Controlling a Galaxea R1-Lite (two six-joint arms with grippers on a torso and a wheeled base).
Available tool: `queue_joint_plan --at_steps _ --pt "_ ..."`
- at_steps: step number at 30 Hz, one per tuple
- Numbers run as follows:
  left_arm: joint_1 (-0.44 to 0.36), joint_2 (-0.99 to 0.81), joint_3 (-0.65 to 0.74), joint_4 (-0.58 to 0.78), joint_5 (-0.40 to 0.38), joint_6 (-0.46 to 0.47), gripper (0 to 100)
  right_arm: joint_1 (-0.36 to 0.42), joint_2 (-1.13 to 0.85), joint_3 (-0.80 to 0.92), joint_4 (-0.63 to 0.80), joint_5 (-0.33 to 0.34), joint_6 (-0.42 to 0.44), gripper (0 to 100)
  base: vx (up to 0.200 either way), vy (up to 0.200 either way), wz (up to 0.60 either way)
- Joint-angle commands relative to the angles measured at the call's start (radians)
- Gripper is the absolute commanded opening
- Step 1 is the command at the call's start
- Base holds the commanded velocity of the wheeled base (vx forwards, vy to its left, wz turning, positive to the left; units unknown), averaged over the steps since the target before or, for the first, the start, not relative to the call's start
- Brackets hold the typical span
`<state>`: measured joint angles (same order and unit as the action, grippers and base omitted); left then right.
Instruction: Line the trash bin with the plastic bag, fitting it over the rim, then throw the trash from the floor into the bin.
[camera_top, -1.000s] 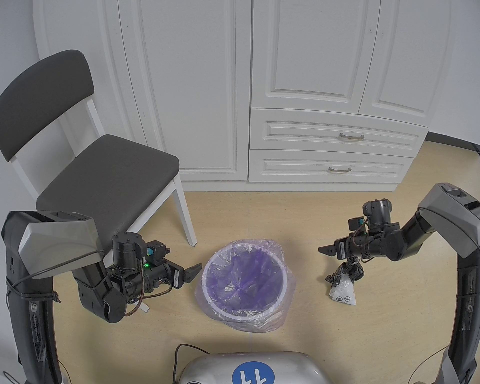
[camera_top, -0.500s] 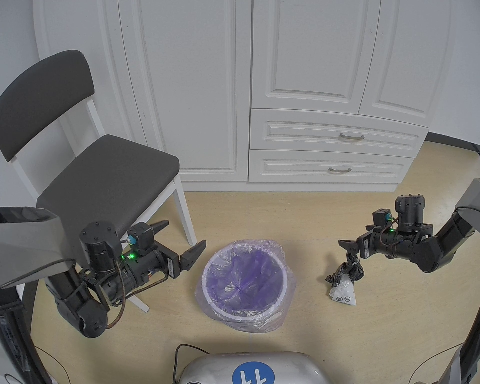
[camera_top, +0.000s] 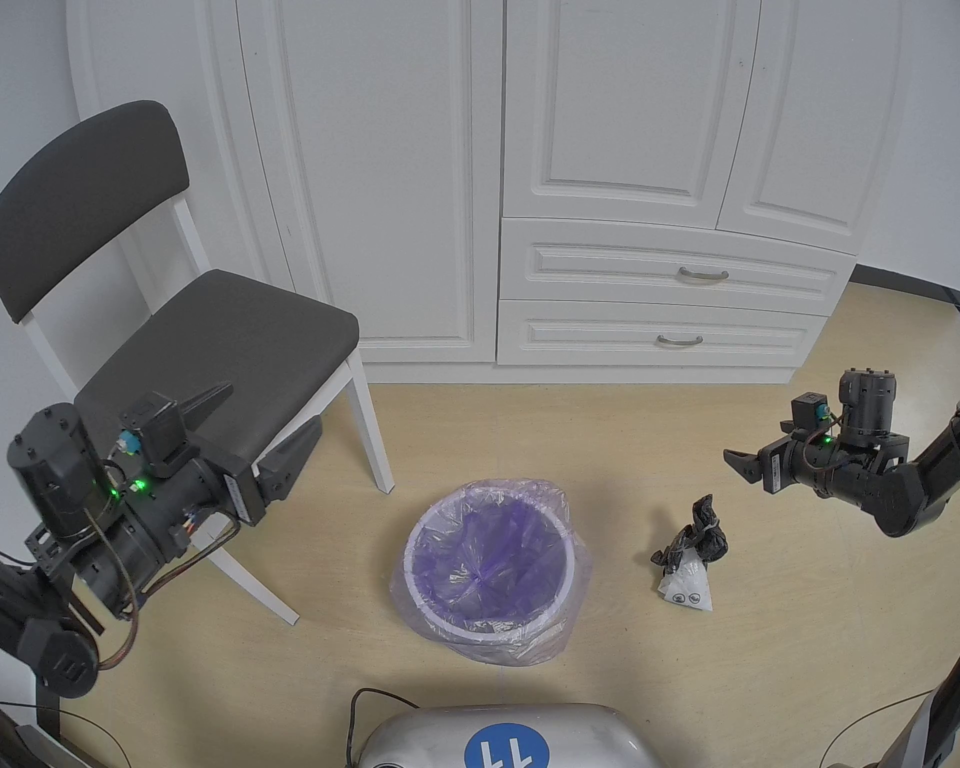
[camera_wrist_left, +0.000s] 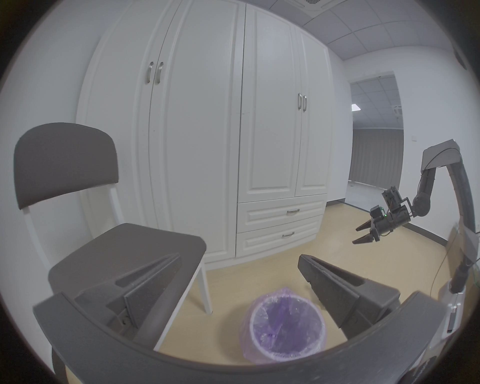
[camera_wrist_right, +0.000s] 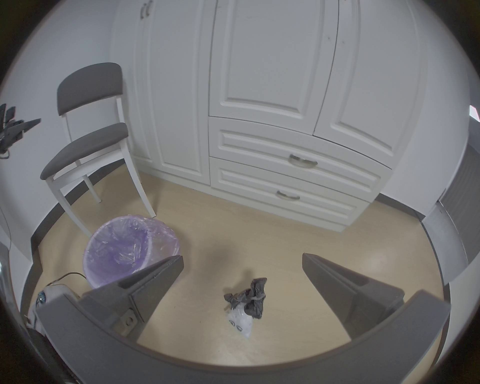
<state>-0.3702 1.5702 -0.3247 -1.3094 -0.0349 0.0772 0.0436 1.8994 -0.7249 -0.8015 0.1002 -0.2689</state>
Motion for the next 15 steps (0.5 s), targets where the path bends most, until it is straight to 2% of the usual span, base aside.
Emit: queue_joint_plan --at_steps 1,5,7,11,12,15 --pt "0.014 -0.346 -0.002 0.266 0.058 -0.008 100 -0.033 -0.003 -0.219 0.226 -0.017 0.097 100 0.000 0.000 0.00" --pt "0.014 -0.489 -0.022 0.479 0.161 -0.040 100 -0.031 0.061 -0.381 0.392 -0.060 0.126 100 0.000 0.000 0.00" --pt "0.014 -0.549 -0.025 0.555 0.181 -0.060 100 -0.033 0.106 -0.476 0.490 -0.059 0.178 100 0.000 0.000 0.00" --pt "0.020 -0.596 -0.063 0.651 0.187 -0.066 100 -0.033 0.188 -0.631 0.651 -0.056 0.261 100 0.000 0.000 0.00" --pt "0.022 -0.613 -0.082 0.680 0.185 -0.066 100 -0.036 0.251 -0.716 0.725 -0.053 0.286 100 0.000 0.000 0.00" --pt "0.020 -0.628 -0.091 0.702 0.182 -0.065 100 -0.042 0.371 -0.841 0.829 -0.053 0.300 100 0.000 0.000 0.00"
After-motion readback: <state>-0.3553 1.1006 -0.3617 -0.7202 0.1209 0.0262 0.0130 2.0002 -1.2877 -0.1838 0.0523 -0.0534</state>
